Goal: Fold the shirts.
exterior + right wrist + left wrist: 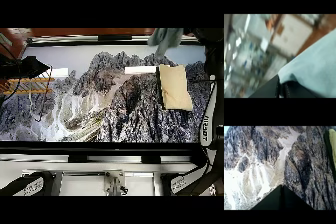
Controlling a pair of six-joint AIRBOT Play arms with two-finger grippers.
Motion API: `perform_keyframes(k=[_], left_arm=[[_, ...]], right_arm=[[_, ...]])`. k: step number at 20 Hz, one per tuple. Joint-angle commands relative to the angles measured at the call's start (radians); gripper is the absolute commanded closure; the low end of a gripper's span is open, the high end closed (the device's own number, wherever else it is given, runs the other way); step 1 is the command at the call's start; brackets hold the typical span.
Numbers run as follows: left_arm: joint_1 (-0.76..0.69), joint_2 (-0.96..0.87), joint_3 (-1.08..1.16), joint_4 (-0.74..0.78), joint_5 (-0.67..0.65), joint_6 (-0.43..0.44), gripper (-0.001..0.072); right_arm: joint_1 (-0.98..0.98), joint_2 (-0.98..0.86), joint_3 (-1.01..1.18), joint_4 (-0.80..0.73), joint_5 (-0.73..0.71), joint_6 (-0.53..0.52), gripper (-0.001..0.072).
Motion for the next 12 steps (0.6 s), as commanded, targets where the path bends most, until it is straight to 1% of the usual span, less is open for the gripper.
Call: perform_keyframes(k=[1, 2, 6, 7, 9, 12], left_arm=[[-0.001, -0.001, 0.000, 0.000, 0.001, 0.002, 0.0669], [-0.002, -0.001, 0.000, 0.000, 0.000, 0.002, 0.0669], [-0.032, -0.001, 0.000, 0.000, -0.001, 0.002, 0.0669], [-0.039, -0.001, 0.000, 0.001, 0.000, 0.003, 0.0669], [-0.049, -0.002, 0.000, 0.000, 0.002, 0.003, 0.0669], [-0.059, -0.010, 0.000, 0.000, 0.002, 0.003, 0.0669]], right_arm=[[-0.041, -0.044, -0.001, -0.162, 0.195, -0.005, 0.0640], [-0.072, -0.055, -0.009, -0.193, 0.124, -0.005, 0.0639], [-0.210, -0.121, -0.053, -0.198, -0.289, -0.005, 0.0639], [-0.236, -0.126, -0.053, -0.198, -0.362, -0.005, 0.0639], [-0.273, -0.112, -0.053, -0.187, -0.448, 0.005, 0.0639], [-0.287, -0.053, -0.053, -0.191, -0.521, 0.040, 0.0639]])
